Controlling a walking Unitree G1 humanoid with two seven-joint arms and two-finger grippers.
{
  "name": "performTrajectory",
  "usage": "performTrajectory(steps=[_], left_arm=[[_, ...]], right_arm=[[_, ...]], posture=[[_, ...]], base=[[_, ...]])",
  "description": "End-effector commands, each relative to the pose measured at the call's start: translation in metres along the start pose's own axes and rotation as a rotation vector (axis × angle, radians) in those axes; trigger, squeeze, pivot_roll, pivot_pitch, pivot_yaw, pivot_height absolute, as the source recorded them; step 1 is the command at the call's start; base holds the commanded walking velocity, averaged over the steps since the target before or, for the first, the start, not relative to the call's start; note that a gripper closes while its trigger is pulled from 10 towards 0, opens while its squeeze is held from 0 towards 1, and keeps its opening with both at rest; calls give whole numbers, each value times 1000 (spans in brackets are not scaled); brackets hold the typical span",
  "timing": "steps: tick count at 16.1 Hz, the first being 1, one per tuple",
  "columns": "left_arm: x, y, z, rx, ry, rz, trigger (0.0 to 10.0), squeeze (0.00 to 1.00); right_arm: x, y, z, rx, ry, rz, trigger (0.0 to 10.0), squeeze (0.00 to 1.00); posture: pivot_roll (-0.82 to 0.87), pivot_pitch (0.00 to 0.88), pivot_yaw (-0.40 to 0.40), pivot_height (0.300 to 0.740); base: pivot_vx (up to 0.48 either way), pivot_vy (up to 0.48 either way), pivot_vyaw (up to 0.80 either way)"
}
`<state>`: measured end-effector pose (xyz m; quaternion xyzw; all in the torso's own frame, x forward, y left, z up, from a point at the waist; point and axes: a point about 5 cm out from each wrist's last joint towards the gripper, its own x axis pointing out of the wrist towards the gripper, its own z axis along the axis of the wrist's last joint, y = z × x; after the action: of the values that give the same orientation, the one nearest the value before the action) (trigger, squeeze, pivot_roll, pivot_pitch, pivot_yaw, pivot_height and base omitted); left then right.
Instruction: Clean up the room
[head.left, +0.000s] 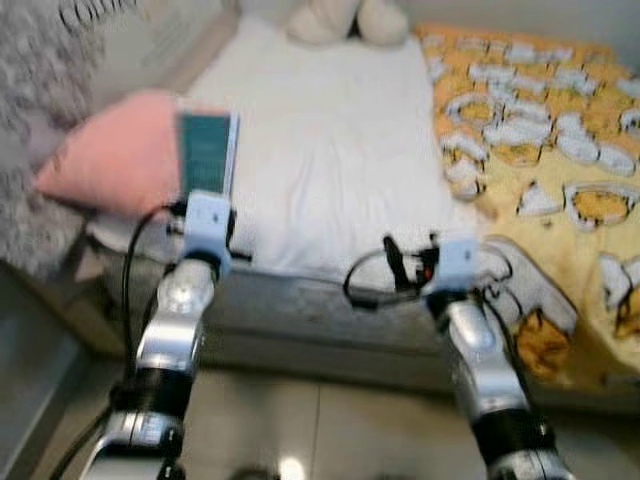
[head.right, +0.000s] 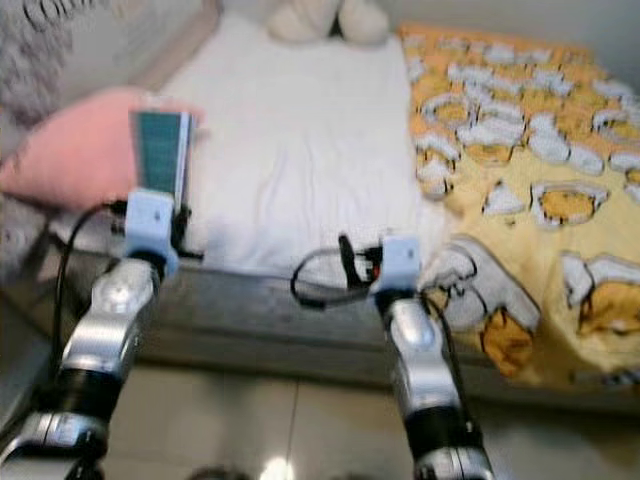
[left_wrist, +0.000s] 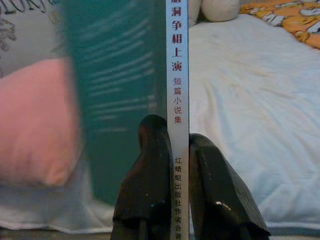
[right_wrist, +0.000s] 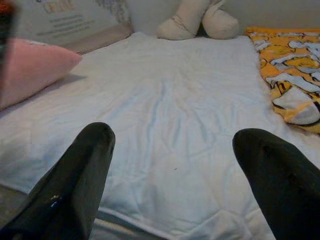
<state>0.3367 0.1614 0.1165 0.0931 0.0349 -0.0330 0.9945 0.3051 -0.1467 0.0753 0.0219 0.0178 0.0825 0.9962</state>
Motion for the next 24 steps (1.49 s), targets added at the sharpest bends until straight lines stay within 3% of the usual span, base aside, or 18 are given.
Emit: performTrajectory(steps=[1, 9, 18, 20, 23, 24], left_arm=[[4, -7, 12, 13, -46, -35, 10000, 0], [9, -7, 16, 22, -48, -48, 10000, 0], [15, -12, 17, 43, -48, -88, 10000, 0], [17, -11, 19, 38, -46, -92, 10000, 0], [25, -25, 36, 14, -70, -202, 10000, 0], [32, -37, 42, -64, -36, -303, 10000, 0]], right_arm=[[0, -1, 5, 1, -21, -10, 10000, 153], [-2, -5, 5, 0, -26, -28, 10000, 153], [-4, -4, 5, -2, -30, -34, 10000, 157], [-4, -4, 5, -3, -28, -33, 10000, 153], [-3, -1, 5, -1, -26, -27, 10000, 157], [-2, 0, 4, 0, -24, -19, 10000, 153]], posture=[[58, 0, -19, 740], [43, 0, -7, 740], [34, 0, 3, 740], [37, 0, 2, 740], [46, 0, -5, 740], [52, 0, -11, 740]], base=[[386, 285, 0], [385, 286, 0], [468, 0, 0], [0, 0, 0], [0, 0, 0], [0, 0, 0]])
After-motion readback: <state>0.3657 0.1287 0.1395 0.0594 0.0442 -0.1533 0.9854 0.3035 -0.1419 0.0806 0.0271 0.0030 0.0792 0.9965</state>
